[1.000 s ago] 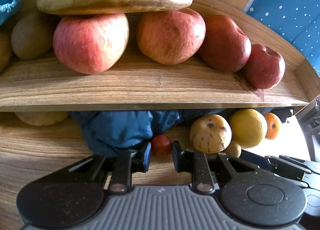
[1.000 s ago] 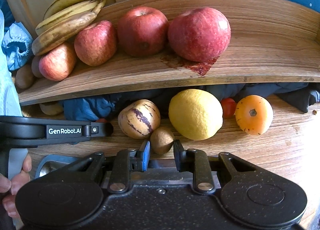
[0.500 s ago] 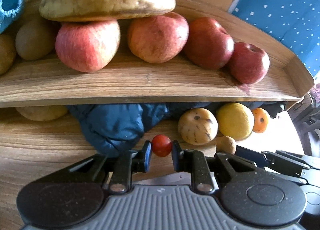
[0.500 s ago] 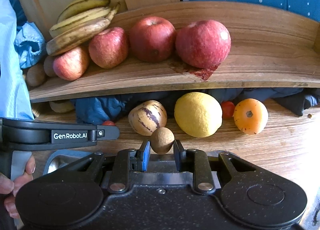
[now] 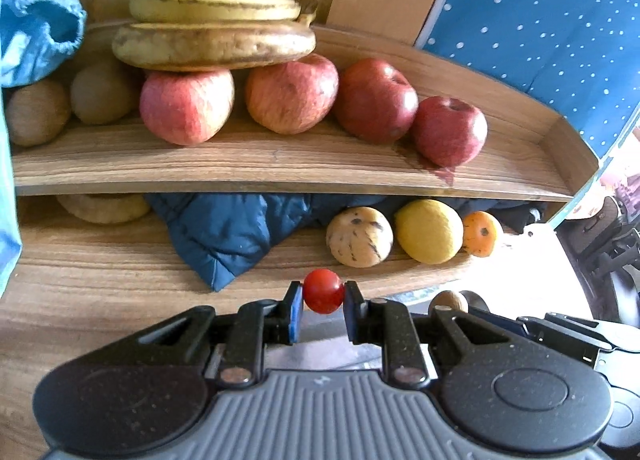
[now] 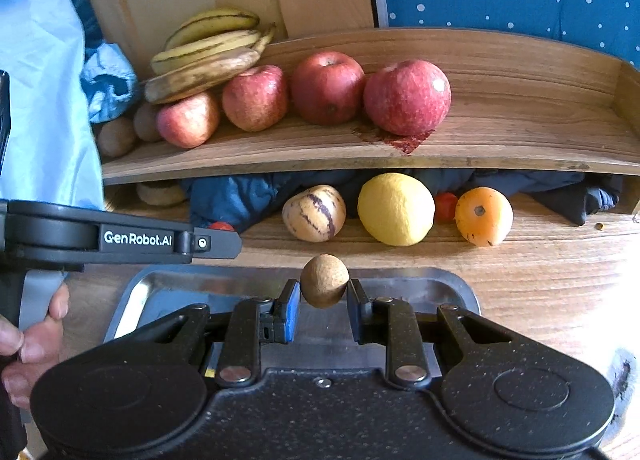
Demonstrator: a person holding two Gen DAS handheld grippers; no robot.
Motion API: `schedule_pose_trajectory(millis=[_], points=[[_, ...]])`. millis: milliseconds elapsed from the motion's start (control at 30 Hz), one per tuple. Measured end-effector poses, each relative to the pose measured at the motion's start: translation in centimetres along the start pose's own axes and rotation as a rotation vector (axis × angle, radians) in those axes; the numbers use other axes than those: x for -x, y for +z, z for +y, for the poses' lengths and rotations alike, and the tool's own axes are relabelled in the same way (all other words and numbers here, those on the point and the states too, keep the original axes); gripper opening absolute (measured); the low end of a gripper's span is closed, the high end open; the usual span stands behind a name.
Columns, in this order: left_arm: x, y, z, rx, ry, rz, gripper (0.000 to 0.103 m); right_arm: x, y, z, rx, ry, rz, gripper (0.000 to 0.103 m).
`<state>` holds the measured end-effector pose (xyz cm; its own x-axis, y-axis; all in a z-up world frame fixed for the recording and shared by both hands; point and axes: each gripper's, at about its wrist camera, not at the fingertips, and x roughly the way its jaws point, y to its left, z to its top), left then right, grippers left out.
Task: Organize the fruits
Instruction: 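Carry the tomato in the left gripper and kiwi in the right gripper to the tray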
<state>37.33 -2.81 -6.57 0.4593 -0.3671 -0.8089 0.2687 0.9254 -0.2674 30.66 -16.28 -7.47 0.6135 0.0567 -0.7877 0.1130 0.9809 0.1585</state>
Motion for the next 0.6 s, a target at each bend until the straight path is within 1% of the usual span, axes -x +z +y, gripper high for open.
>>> schedule_pose_trajectory(millis=[200, 367, 600], points=[[1.8, -1.5, -1.0, 0.016, 0.027, -0.020, 0.023, 1.9, -1.4, 0.0, 0.036, 0.045, 0.001, 0.027], [2.9, -3.7, -2.6, 0.041, 0.053, -0.024, 0.023, 3.4, -2.7, -0.4, 0.068, 0.081, 0.013, 0.027], [4.1, -7.0, -4.9, 0.071, 0.065, -0.020, 0.023, 5.0, -4.9, -1.7, 0.109, 0.125, 0.049, 0.027]])
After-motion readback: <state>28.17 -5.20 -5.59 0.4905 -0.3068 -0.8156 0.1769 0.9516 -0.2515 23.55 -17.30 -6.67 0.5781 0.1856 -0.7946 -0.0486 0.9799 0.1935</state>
